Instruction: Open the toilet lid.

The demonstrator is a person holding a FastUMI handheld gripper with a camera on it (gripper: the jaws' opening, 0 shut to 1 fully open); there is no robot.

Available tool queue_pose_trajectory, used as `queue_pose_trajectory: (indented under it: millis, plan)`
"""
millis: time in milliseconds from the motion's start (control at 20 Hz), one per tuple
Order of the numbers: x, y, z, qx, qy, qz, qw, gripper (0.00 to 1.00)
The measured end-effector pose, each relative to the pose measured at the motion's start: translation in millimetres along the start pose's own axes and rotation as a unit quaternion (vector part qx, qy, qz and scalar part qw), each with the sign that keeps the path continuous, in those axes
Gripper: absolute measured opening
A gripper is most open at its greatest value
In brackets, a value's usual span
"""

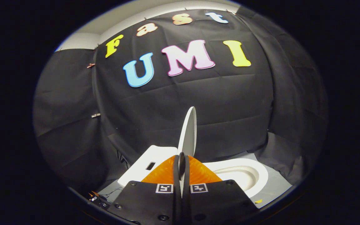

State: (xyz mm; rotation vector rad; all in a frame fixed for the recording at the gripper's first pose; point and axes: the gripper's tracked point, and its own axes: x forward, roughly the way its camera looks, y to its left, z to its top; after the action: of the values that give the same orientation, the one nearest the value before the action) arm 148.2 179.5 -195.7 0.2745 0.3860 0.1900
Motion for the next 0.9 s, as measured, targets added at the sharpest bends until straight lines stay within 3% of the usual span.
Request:
queue_pose_trajectory:
  millis: [900]
  plan:
    - [25.4, 125.4, -26.7, -0.058, 0.027, 0.085, 0.994, 0.06]
